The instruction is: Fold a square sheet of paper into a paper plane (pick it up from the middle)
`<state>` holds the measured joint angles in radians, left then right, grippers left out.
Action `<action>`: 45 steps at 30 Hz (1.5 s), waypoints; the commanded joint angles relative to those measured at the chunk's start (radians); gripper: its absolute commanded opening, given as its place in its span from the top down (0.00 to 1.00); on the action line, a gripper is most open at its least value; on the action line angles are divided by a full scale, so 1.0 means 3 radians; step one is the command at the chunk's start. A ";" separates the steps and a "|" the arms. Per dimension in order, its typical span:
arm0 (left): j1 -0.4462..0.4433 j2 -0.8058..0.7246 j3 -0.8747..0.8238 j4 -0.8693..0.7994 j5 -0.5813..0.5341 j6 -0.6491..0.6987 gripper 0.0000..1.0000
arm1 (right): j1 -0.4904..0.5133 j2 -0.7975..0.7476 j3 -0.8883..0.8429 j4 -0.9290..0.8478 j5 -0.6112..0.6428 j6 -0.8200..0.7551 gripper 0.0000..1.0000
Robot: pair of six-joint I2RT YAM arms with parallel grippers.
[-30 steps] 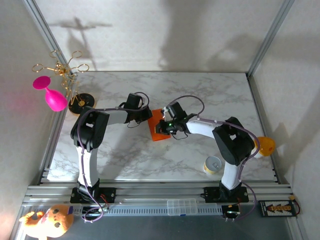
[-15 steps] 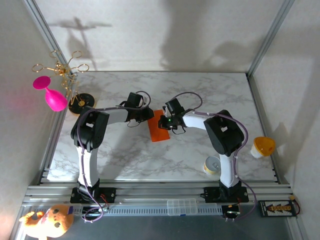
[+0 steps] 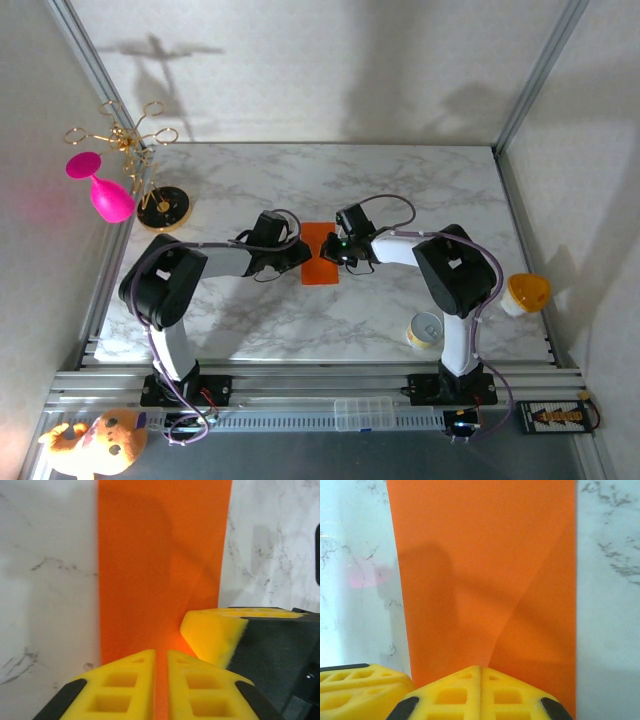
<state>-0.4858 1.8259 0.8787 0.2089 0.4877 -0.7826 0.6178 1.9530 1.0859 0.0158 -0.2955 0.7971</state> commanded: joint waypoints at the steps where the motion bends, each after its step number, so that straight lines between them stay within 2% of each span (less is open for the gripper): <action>1: -0.0036 0.0078 -0.0014 0.0122 -0.0062 -0.0116 0.88 | 0.0017 0.0027 -0.0056 -0.0221 0.0136 0.0107 0.99; 12: -0.0068 0.0126 -0.0103 -0.0365 -0.0266 0.0158 0.90 | 0.0017 0.0049 -0.0137 -0.0232 0.0197 0.0207 0.99; 18: -0.0097 -0.0187 -0.0117 -0.0003 0.0046 0.0053 0.88 | 0.0018 0.0056 -0.0123 -0.0232 0.0190 0.0207 0.99; 24: -0.0193 -0.0104 -0.0121 -0.0117 -0.0063 0.0015 0.88 | 0.0017 0.0076 -0.0132 -0.0217 0.0182 0.0211 0.99; 31: -0.0230 -0.0031 -0.0392 -0.0157 -0.0124 -0.0046 0.90 | 0.0017 0.0093 -0.0132 -0.0227 0.0192 0.0207 0.98; 39: -0.0278 -0.0337 -0.0654 -0.0735 -0.0232 0.0266 0.88 | 0.0019 0.0097 -0.0132 -0.0247 0.0218 0.0202 0.99; 42: -0.0309 -0.0507 -0.0600 -0.1114 -0.0293 0.0485 0.89 | 0.0017 0.0079 -0.0133 -0.0251 0.0218 0.0187 0.99; 45: -0.0294 -0.0686 -0.0469 -0.1207 -0.0327 0.0519 0.89 | 0.0017 0.0047 -0.0089 -0.0268 0.0205 0.0107 0.98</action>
<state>-0.5678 1.6604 0.7265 0.0311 0.4225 -0.6819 0.6197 1.9522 1.0786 0.0265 -0.2878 0.8516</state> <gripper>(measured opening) 0.115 0.055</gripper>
